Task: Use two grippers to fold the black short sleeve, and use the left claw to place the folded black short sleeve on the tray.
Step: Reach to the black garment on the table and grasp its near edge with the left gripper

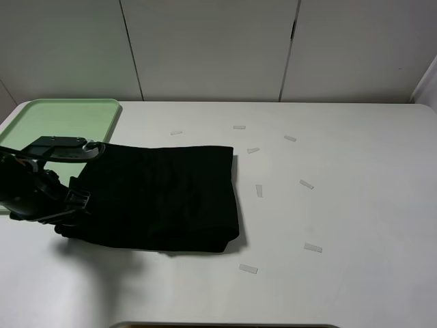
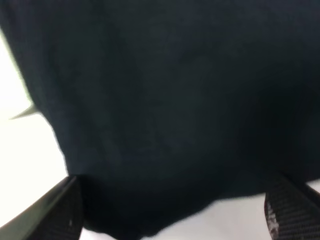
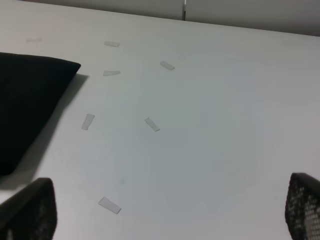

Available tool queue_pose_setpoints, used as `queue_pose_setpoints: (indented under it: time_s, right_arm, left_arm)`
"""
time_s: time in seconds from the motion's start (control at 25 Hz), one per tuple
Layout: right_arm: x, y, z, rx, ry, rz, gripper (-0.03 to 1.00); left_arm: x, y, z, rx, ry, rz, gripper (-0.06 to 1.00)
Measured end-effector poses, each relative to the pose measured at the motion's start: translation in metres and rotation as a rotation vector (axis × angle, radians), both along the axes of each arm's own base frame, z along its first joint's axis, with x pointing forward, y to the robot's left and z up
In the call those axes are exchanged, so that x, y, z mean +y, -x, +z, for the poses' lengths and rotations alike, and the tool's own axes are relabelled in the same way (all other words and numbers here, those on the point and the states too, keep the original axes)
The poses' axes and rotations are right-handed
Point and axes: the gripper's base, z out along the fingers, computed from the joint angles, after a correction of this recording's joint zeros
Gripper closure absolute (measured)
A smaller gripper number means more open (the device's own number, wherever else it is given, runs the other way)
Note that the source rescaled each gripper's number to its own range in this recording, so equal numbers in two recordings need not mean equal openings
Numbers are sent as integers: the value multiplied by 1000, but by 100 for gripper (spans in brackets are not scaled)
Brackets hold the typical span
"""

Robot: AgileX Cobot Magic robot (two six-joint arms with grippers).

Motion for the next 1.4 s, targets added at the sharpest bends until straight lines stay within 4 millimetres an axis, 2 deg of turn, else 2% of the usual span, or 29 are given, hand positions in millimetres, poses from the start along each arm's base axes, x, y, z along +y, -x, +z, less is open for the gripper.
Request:
queue_pose_setpoints:
  time_s: [0.16, 0.32, 0.4, 0.52, 0.64, 0.92, 1.28, 1.4]
  right_arm:
    - [0, 0, 0, 0, 0, 0, -3]
    - [0, 0, 0, 1, 0, 0, -3]
    - [0, 0, 0, 1, 0, 0, -3]
    - [0, 0, 0, 1, 0, 0, -3]
    - [0, 0, 0, 1, 0, 0, -3]
    - [0, 0, 0, 1, 0, 0, -3]
    - [0, 0, 0, 1, 0, 0, -3]
    - [0, 0, 0, 0, 0, 0, -3]
  left_arm:
    - [4, 5, -7, -50, -5, 69, 22]
    - [5, 4, -5, -83, -5, 81, 21]
    - [5, 3, -1, -112, -1, 85, 17]
    - [6, 2, 1, -131, -1, 94, 4]
    - [9, 5, -1, -143, -6, 105, -2]
    - [12, 10, -6, -187, -2, 168, -3]
    - [13, 8, -6, -218, 22, 252, 3]
    - [13, 8, -12, -189, 17, 264, 5]
